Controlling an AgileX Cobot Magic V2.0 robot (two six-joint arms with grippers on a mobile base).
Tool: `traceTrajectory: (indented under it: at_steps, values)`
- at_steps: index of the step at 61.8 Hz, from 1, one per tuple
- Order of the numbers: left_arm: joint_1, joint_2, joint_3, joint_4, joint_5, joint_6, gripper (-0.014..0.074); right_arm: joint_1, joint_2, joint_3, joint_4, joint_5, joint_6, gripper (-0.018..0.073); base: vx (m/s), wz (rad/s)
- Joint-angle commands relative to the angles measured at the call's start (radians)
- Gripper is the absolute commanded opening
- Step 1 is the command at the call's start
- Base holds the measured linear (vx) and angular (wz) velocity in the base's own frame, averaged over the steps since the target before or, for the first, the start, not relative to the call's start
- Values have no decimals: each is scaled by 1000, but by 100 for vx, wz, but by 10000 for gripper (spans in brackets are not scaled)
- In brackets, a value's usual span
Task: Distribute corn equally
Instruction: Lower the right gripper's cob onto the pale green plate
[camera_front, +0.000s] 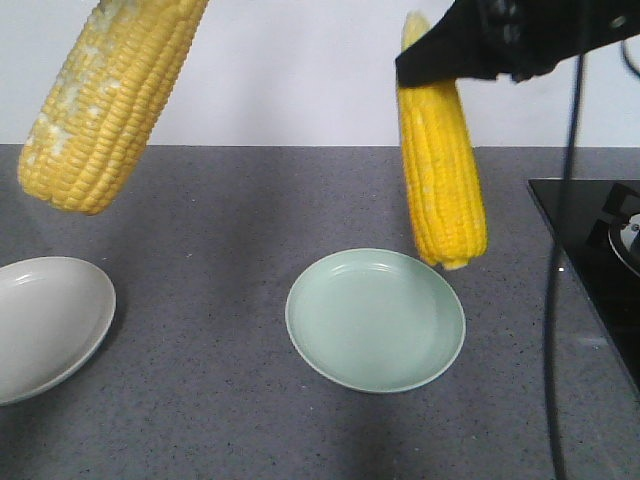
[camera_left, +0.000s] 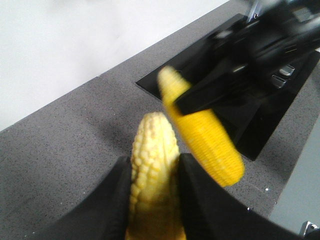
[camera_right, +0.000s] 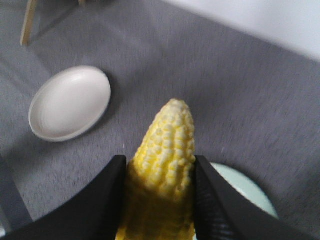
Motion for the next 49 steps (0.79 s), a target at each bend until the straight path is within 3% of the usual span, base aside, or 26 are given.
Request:
traceTrajectory:
  at_steps: [1,21,38,49]
  values:
    - [-5,-29,-26,-32,-30,-11,-7,-1,71,-20,61,11,-16,-1,0,0]
    - [-5,-29,-26,-32,-30,-11,-7,43,293,-20,69,61,-61,3,0,0]
    - [-5,-29,-26,-32,-30,-11,-7,107,305,-20,-130,20,-64,30,0,0]
    - [-5,-29,-26,-32,-30,-11,-7,128,328,-20,-168,30,-64,128,0,0]
